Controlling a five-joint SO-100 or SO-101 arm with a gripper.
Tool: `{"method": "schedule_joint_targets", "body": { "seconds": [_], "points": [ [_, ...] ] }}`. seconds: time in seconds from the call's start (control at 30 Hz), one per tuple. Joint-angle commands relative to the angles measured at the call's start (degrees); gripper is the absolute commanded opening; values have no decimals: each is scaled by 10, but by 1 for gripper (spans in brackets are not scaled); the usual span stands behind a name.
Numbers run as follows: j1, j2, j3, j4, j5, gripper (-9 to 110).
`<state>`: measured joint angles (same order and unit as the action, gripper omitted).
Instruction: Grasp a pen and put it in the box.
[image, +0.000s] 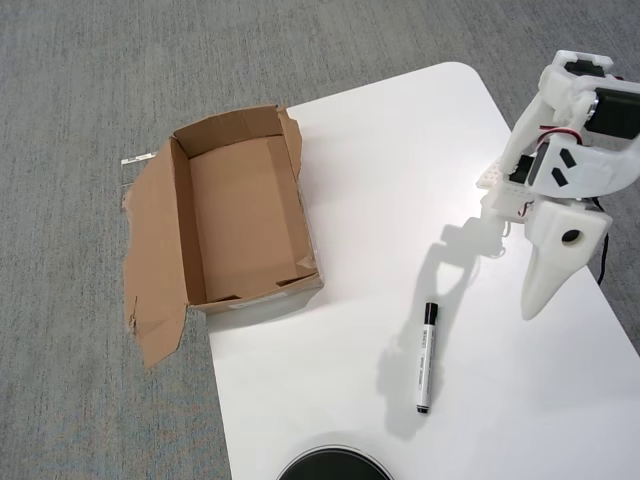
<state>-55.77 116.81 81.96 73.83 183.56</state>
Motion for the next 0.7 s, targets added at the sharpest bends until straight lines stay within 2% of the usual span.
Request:
{"method": "schedule_joint_targets", "body": {
  "seconds": [0.0, 0.5, 0.67],
  "points": [
    [-7, -1, -20, -4, 367, 1],
    [1, -4, -11, 7, 356, 1],
    [2, -23, -12, 6, 320, 1]
  ]
}}
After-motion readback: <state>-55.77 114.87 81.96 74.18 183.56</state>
